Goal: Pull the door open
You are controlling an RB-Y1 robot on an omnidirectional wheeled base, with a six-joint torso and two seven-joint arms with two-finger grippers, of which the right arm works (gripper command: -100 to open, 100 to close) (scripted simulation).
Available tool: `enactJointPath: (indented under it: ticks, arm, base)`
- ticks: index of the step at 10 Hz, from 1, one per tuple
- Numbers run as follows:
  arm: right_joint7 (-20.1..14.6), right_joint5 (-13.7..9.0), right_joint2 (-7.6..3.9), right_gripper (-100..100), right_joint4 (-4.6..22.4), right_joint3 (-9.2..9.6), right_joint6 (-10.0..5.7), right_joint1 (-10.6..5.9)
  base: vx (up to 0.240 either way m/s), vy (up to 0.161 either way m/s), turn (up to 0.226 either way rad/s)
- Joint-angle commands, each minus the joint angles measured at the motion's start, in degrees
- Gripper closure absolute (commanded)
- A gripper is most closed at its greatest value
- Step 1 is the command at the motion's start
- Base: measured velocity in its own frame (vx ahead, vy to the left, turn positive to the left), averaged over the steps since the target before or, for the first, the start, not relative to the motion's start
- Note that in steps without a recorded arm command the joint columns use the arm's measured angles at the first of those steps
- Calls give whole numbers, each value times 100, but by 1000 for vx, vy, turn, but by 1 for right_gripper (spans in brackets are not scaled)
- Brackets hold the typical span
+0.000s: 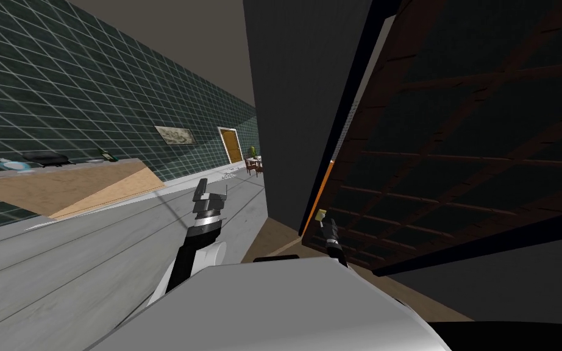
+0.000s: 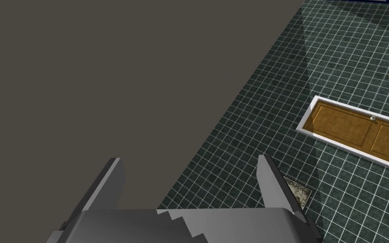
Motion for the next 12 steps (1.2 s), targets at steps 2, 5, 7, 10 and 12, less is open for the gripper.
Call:
enactJointPath:
  ticks: [2, 5, 7, 10, 12]
  arm:
    - [-420, -162, 94, -100, 91, 9, -2, -149]
    - [-853, -320, 185, -100, 104, 13, 29, -254]
    - [-1053, -399, 230, -100, 111, 15, 46, -308]
    - [-1454, -558, 321, -100, 125, 19, 78, -414]
    - [-1815, -713, 410, -100, 138, 23, 109, -518]
  base:
    - [-74, -13, 66]
    - [-70, -22, 52]
    - [-71, -24, 50]
    - [-62, -9, 57]
    - [-74, -17, 56]
